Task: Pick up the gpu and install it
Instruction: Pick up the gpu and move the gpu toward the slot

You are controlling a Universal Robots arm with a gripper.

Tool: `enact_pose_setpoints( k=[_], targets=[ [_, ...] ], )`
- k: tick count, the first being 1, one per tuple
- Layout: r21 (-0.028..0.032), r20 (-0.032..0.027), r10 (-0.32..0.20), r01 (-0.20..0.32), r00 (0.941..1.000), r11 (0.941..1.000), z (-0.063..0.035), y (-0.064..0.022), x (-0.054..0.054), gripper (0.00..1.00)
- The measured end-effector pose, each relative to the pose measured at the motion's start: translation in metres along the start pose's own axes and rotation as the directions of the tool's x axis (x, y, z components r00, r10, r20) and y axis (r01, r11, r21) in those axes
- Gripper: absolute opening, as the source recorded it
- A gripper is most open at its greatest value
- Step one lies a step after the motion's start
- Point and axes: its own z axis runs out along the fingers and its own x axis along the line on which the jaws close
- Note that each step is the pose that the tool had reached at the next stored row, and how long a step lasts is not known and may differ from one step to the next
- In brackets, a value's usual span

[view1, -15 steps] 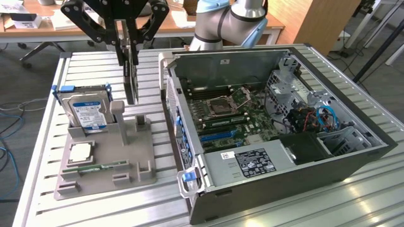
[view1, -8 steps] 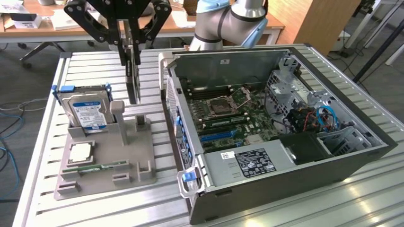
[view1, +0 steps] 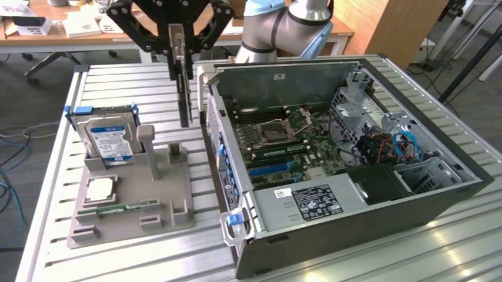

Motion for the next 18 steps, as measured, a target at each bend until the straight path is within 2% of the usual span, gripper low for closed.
enact_pose_setpoints(
  k=[18],
  targets=[
    [-0.0077, -0.0005, -0.002, 0.002, 1.0000, 1.0000, 0.0021, 0.0040, -0.078, 0.26]
  ],
)
